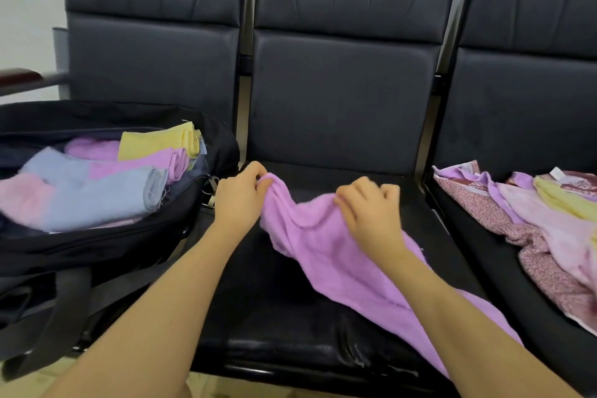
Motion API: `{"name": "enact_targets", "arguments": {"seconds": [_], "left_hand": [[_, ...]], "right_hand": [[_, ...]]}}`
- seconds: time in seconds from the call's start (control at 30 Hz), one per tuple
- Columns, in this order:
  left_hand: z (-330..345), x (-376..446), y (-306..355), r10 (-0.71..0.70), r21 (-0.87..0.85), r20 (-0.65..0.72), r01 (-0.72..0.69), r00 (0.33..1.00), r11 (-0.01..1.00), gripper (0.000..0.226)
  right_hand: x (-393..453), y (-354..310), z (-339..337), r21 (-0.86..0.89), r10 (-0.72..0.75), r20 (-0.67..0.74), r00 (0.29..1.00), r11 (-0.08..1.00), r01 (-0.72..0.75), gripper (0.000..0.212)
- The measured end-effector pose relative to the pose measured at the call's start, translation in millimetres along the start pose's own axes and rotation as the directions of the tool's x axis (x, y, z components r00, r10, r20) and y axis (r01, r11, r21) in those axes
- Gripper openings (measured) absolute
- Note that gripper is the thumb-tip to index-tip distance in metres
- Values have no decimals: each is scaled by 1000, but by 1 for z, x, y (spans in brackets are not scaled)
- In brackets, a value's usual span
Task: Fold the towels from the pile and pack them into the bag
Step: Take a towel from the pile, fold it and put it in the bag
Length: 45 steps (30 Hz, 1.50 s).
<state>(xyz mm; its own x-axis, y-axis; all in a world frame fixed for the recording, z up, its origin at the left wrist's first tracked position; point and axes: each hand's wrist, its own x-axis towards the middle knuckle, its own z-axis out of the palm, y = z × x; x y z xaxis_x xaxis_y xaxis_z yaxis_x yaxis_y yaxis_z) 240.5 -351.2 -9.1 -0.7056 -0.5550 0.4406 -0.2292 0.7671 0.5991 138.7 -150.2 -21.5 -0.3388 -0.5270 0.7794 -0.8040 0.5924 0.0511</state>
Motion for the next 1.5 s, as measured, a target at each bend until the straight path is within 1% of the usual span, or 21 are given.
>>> {"name": "enact_targets", "arguments": {"seconds": [0.07,0.13,0.2,0.23,0.27,0.33,0.4,0.43,0.53,0.6,0.77,0.83,0.87,0.93,1.0,1.03,1.13,1.2,1.3,1.43,1.5], "left_hand": [[0,-4,-2,22,108,44,-27,999,994,19],[3,-9,-9,47,200,128,-73,991,977,21],[7,-16,-19,46,226,221,-97,974,969,21],[9,-20,-23,28,214,267,-88,963,973,20],[10,-24,-26,6,209,311,-74,950,975,20],[14,-32,-30,-9,220,373,-79,928,972,19],[15,-36,-34,42,221,362,-130,931,967,14],[15,-37,-35,73,215,335,-152,939,965,12],[15,-35,-31,101,150,241,-140,965,979,10],[14,-34,-28,58,103,195,-80,979,991,11],[12,-36,-24,-11,60,168,1,986,998,19],[12,-37,-19,-65,52,198,55,978,997,22],[13,-38,-18,-84,85,246,65,966,994,21],[15,-43,-19,-73,219,367,-10,927,976,13],[15,-49,-20,-75,349,412,-82,908,933,25],[14,-51,-22,-71,356,402,-85,913,931,27],[9,-47,-17,-75,256,287,-1,955,967,11],[2,-41,-11,-59,180,194,23,979,983,10],[-13,-30,-2,-80,14,97,79,992,997,14],[-29,-24,9,-12,-43,13,12,1000,999,12],[-35,-24,15,25,-83,-29,-28,999,996,11]], "right_hand": [[-12,-14,4,50,-154,61,986,987,151,15],[-24,-25,7,226,-271,178,946,947,229,22],[-32,-27,7,481,-350,314,883,860,169,23],[-35,-27,5,557,-357,367,859,824,104,24],[-37,-27,5,545,-311,424,851,838,34,27],[-39,-20,8,374,-125,485,865,924,-76,41],[-40,-14,9,188,65,486,872,966,-177,51],[-41,-13,9,137,111,500,859,969,-205,49],[-45,-12,9,90,117,607,786,973,-214,32],[-47,-16,9,111,106,649,753,967,-231,32],[-45,-23,14,138,178,597,782,938,-319,20],[-41,-23,16,124,216,614,759,924,-363,18],[-39,-23,17,116,231,642,731,913,-390,17],[-36,-26,18,106,246,688,683,897,-429,18],[-33,-29,19,153,262,683,682,862,-484,28],[-31,-29,17,188,283,669,688,831,-524,32],[-19,-26,6,322,364,574,733,723,-611,28],[-8,-23,-9,424,384,465,798,694,-581,25],[4,-16,-32,526,386,297,873,697,-487,32],[9,-2,-50,610,444,228,866,629,-483,23],[9,0,-57,599,473,187,861,640,-482,21]]}}
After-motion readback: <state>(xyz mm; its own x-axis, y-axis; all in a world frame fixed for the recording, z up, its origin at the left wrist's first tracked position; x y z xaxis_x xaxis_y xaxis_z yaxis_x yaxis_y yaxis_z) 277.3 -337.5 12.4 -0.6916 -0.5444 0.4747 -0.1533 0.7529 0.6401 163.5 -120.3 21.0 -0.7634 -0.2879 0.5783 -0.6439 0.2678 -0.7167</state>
